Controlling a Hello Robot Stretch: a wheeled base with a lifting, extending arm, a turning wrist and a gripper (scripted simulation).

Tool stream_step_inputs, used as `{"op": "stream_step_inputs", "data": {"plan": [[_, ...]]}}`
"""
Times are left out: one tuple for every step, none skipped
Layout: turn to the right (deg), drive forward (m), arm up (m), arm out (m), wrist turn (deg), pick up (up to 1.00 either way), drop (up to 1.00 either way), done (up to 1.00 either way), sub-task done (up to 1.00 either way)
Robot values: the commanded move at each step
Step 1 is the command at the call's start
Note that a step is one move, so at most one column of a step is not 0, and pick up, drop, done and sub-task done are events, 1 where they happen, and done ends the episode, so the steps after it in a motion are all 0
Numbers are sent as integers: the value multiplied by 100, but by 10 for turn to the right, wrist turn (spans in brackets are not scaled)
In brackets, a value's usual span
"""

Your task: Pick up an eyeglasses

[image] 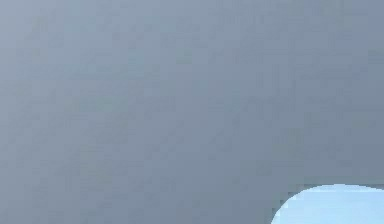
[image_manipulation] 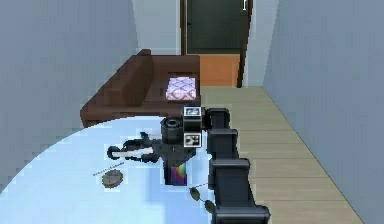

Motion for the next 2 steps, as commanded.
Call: {"op": "stream_step_inputs", "data": {"plan": [[0,0,0,0,450,0,0,0,0],[0,0,0,0,390,0,0,0,0]]}}
